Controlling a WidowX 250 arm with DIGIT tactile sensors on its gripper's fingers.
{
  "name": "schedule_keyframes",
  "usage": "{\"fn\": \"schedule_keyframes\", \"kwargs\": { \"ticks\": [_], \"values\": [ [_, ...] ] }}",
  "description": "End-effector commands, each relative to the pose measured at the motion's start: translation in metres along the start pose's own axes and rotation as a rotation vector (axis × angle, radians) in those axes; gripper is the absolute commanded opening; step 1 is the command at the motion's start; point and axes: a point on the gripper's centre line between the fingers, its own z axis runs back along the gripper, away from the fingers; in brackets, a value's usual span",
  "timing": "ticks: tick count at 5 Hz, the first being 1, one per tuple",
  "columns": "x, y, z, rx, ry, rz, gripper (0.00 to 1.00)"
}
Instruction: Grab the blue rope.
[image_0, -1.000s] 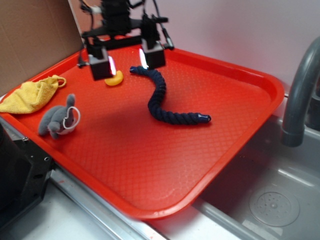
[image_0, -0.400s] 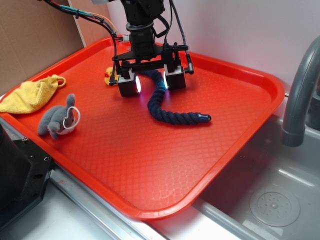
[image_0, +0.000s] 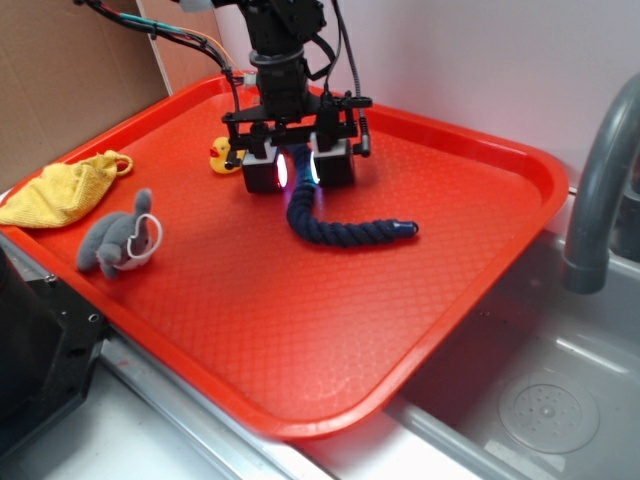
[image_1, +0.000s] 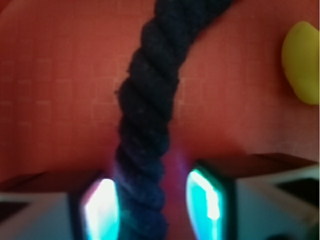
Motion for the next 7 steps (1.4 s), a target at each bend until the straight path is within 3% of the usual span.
{"fn": "schedule_keyframes", "kwargs": {
  "ticks": [1, 2, 3, 4, 5, 6, 7],
  "values": [
    [-0.002, 0.029, 0.050, 0.019, -0.034, -0.308, 0.00],
    [-0.021, 0.034, 0.099, -0.001, -0.034, -0.523, 0.00],
    [-0.035, 0.037, 0.147, -0.090, -0.027, -0.670, 0.00],
    [-0.047, 0.030, 0.196, -0.113, -0.026, -0.781, 0.00],
    [-0.068, 0.029, 0.246, -0.079, -0.116, -0.838, 0.00],
    [-0.069, 0.038, 0.272, -0.098, -0.173, -0.928, 0.00],
    [-0.061, 0.039, 0.263, 0.008, -0.223, -0.947, 0.00]
  ]
}}
